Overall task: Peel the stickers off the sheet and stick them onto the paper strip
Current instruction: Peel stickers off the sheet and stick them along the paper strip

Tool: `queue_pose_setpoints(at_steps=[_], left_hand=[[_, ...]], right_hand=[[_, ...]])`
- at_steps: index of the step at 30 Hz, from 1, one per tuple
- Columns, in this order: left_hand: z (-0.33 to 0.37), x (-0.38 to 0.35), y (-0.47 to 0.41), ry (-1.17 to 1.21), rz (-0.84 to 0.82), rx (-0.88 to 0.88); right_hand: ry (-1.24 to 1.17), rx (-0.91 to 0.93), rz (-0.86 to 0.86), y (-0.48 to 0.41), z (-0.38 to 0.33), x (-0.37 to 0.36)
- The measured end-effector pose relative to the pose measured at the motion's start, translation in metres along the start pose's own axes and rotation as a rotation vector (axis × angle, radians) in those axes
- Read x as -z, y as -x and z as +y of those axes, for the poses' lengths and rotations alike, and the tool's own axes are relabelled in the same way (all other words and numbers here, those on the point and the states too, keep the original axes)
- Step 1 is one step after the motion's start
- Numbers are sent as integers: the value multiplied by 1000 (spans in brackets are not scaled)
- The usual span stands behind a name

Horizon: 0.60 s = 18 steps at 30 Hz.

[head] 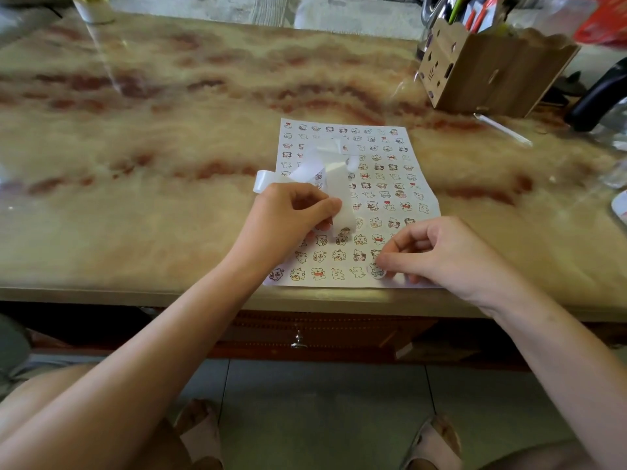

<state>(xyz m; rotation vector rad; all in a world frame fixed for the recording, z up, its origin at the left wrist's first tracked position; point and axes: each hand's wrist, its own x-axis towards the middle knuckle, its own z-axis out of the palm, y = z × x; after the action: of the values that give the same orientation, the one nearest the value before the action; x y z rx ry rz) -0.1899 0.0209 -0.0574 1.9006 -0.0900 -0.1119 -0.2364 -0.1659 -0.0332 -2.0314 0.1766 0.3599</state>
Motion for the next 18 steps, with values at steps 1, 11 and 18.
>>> queue_pose_setpoints(at_steps=[1,11,18], left_hand=[[0,0,0,4,0,2],[0,0,0,-6,-4,4],[0,0,0,7,-4,8]], right_hand=[[-2,0,2,0,0,0],[66,26,17,-1,3,1],[90,79,36,-1,7,-1]])
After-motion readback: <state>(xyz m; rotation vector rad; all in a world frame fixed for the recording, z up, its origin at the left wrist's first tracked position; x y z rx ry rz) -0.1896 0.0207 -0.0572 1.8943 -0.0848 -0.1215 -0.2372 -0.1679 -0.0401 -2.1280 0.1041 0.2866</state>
